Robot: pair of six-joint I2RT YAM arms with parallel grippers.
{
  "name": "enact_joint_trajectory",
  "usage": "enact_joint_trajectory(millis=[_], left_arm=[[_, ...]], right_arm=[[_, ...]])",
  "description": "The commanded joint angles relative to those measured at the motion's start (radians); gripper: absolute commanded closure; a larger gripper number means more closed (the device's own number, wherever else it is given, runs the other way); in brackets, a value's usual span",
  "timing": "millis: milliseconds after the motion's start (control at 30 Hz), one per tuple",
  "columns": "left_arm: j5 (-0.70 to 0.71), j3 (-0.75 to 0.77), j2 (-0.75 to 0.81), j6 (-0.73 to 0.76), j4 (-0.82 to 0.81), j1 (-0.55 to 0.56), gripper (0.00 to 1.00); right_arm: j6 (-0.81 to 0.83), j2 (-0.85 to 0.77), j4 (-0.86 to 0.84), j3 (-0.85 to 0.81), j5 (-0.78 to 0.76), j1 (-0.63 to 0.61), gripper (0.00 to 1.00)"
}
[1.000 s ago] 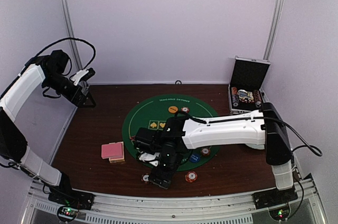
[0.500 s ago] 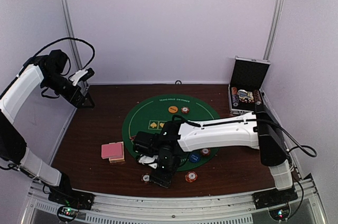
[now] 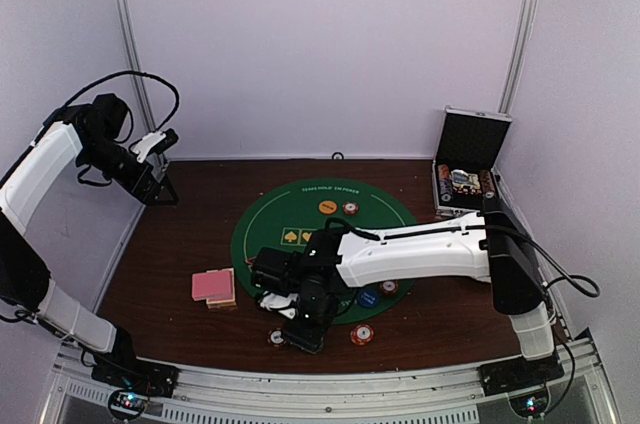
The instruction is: Distribute texas hold em gaming equipment
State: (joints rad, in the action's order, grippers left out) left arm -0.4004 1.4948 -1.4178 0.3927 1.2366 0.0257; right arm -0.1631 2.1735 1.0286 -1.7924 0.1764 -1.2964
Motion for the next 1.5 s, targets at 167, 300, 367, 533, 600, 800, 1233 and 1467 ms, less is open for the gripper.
enact_joint_trajectory(millis=[167, 300, 367, 533, 600, 800, 1233, 1467], left_arm=[[-0.001, 0.027, 0.02, 0.018, 0.008, -0.007, 0.02], [-0.005, 0.03, 0.017, 0.018, 0.009, -0.007, 0.02], [-0.006, 0.033, 0.017, 0.018, 0.008, -0.007, 0.03], [-0.004, 0.033, 0.018, 0.018, 0.008, -0.007, 0.02], [-0.002, 0.032, 0.018, 0.018, 0.008, -0.007, 0.02], [-0.004, 0.031, 0.018, 0.017, 0.009, -0.007, 0.03], [-0.004, 0.031, 0.023, 0.018, 0.009, -0.007, 0.02], [-0.003, 0.031, 0.024, 0.02, 0.009, -0.007, 0.03]], right_arm=[[-0.007, 0.018, -0.006, 0.03, -0.003, -0.005, 0.44], [-0.008, 0.014, -0.002, 0.036, -0.011, -0.006, 0.47], [-0.009, 0.013, -0.002, 0.036, -0.014, -0.006, 0.49], [-0.01, 0.006, 0.005, 0.026, -0.028, -0.006, 0.57], [-0.008, -0.003, 0.006, 0.025, -0.034, -0.006, 0.6], [-0.008, -0.015, 0.018, 0.016, -0.05, -0.006, 0.67], [-0.004, -0.022, 0.025, 0.019, -0.078, -0.013, 0.39], [-0.005, -0.02, 0.022, 0.026, -0.083, -0.022, 0.49]])
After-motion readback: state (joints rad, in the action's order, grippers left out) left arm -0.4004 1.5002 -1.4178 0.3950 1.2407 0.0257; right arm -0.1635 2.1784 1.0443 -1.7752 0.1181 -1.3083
